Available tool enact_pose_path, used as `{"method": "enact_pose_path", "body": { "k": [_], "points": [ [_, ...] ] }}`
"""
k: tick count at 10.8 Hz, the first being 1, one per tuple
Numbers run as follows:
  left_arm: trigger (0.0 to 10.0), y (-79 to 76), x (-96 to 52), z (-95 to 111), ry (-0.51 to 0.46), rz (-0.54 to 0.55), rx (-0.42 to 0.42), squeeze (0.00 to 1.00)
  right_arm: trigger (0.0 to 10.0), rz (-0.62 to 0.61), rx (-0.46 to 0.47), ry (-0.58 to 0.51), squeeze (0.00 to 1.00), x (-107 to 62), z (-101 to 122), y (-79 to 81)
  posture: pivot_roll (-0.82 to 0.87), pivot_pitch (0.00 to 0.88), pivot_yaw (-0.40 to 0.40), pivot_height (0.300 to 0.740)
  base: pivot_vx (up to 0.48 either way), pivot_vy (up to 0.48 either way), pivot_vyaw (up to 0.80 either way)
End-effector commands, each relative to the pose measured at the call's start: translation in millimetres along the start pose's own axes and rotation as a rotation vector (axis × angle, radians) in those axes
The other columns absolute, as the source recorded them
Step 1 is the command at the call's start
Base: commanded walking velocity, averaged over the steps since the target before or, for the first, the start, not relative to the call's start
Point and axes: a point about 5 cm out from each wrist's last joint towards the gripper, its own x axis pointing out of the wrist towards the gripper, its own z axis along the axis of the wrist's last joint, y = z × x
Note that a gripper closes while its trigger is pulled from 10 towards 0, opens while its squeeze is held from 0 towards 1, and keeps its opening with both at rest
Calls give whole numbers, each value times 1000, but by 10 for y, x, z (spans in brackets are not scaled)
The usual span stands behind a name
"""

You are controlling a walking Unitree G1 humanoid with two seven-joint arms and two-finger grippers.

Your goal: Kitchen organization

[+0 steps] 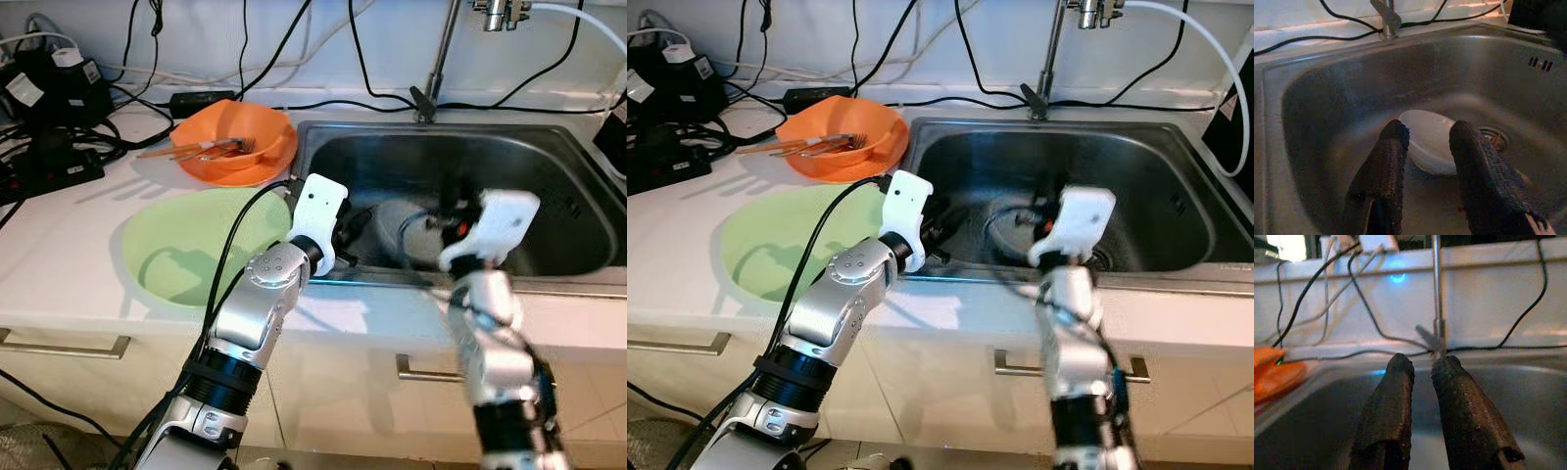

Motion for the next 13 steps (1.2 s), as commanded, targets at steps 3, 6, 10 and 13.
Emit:
{"method": "enact_pose_path", "body": {
  "k": [3,6,10,13],
  "points": [
    [10000,126,-26,-2,-57,89,3,0,10000,15,13,46,0,-54,-72,156,30,0,48,740,0,0,0],
    [10000,388,-147,378,-292,248,26,0,10000,2,3,60,0,-18,-105,154,38,0,50,740,0,0,0],
    [10000,1004,-760,900,-483,460,89,0,10000,15,-2,63,0,-4,-131,208,73,0,57,740,0,0,0],
    [10000,1589,-1630,624,-363,748,113,0,10000,42,4,92,0,-10,-207,270,113,0,50,740,0,0,0]
  ]
}}
